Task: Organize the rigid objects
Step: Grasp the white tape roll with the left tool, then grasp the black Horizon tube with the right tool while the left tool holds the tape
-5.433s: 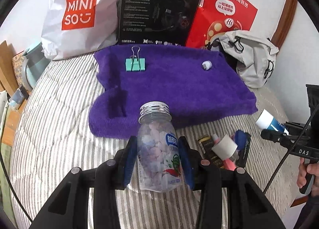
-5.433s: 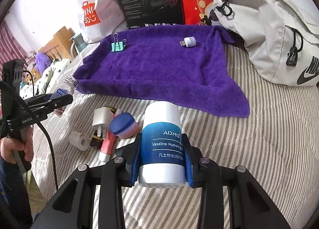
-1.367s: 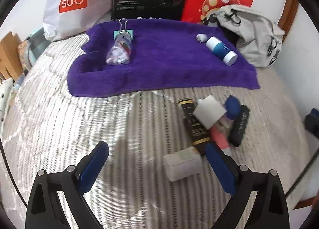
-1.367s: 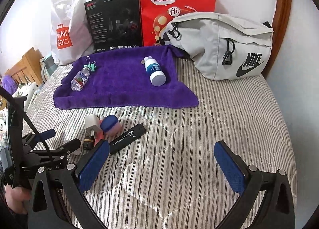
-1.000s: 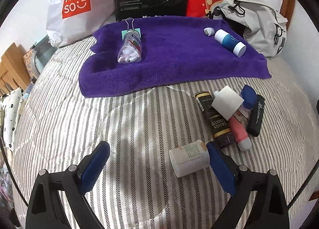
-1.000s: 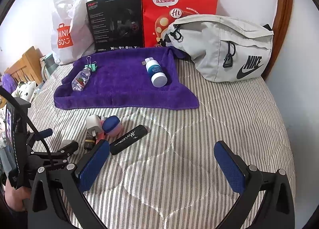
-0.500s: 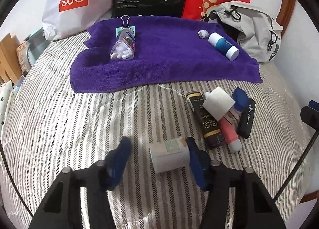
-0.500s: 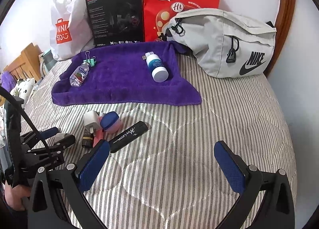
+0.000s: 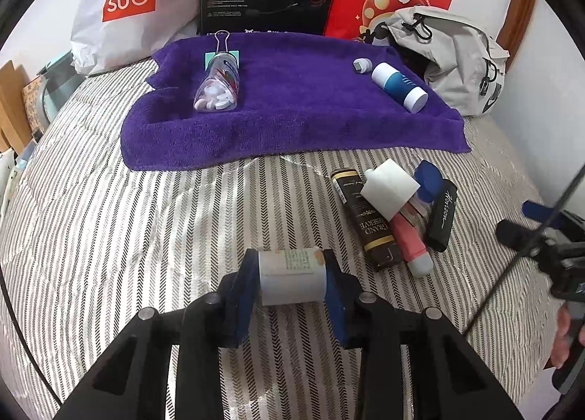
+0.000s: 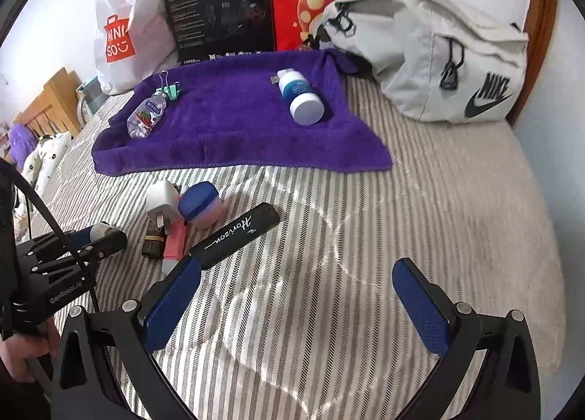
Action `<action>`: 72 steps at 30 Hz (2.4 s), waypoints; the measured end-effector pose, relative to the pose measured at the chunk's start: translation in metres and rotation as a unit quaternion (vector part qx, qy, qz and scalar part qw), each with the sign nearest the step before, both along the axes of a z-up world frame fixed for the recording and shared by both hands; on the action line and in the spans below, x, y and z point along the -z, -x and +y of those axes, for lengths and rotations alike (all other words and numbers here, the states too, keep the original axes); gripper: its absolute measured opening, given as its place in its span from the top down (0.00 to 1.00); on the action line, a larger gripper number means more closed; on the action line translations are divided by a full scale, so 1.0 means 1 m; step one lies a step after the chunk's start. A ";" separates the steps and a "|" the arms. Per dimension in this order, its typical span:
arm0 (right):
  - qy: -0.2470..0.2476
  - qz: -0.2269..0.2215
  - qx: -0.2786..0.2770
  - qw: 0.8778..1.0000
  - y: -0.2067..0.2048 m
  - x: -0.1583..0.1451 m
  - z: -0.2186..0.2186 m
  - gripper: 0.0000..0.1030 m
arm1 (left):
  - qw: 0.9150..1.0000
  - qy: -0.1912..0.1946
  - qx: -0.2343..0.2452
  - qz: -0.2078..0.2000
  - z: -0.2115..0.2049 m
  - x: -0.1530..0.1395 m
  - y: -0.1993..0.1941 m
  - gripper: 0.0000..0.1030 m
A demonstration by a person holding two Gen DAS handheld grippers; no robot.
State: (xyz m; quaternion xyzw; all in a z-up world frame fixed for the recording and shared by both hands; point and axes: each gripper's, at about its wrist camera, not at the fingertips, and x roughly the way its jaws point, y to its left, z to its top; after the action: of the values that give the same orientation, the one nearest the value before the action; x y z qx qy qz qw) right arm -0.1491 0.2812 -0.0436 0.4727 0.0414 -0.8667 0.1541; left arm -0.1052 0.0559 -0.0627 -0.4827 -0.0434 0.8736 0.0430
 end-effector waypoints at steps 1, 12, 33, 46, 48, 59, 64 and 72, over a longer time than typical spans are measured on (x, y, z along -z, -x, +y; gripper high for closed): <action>0.000 -0.010 -0.003 1.000 0.002 0.007 -0.002 0.00 | 1.000 0.002 0.001 -0.001 0.000 0.000 0.000 0.68; 0.008 -0.032 0.027 0.999 0.028 0.042 -0.038 0.00 | 1.000 -0.009 0.006 -0.006 -0.002 0.000 0.005 0.68; -0.046 -0.022 0.006 0.999 0.029 0.046 -0.030 0.06 | 1.000 0.009 0.018 0.004 0.001 0.001 0.004 0.69; -0.038 0.018 -0.069 0.997 0.017 0.038 -0.046 0.79 | 1.000 0.000 0.017 0.007 -0.002 0.002 0.005 0.70; -0.032 0.014 -0.074 0.997 0.016 0.038 -0.043 0.79 | 1.000 -0.007 0.018 0.008 -0.005 0.002 0.005 0.70; 0.000 -0.016 -0.077 0.997 0.018 0.028 -0.023 0.79 | 0.998 -0.058 -0.012 0.023 -0.043 -0.010 0.004 0.70; 0.011 -0.015 -0.076 0.997 0.019 0.019 -0.018 0.79 | 0.998 -0.052 -0.018 0.030 -0.047 -0.021 0.009 0.70; 0.031 -0.016 -0.087 0.996 0.027 0.005 -0.020 0.79 | 0.998 -0.048 -0.027 0.041 -0.051 -0.040 0.032 0.70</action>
State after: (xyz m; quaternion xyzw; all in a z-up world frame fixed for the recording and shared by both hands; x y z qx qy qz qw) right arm -0.1758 0.2612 -0.0484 0.4761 0.0532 -0.8433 0.2436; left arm -0.1375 0.0048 -0.0229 -0.4426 -0.0960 0.8905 0.0441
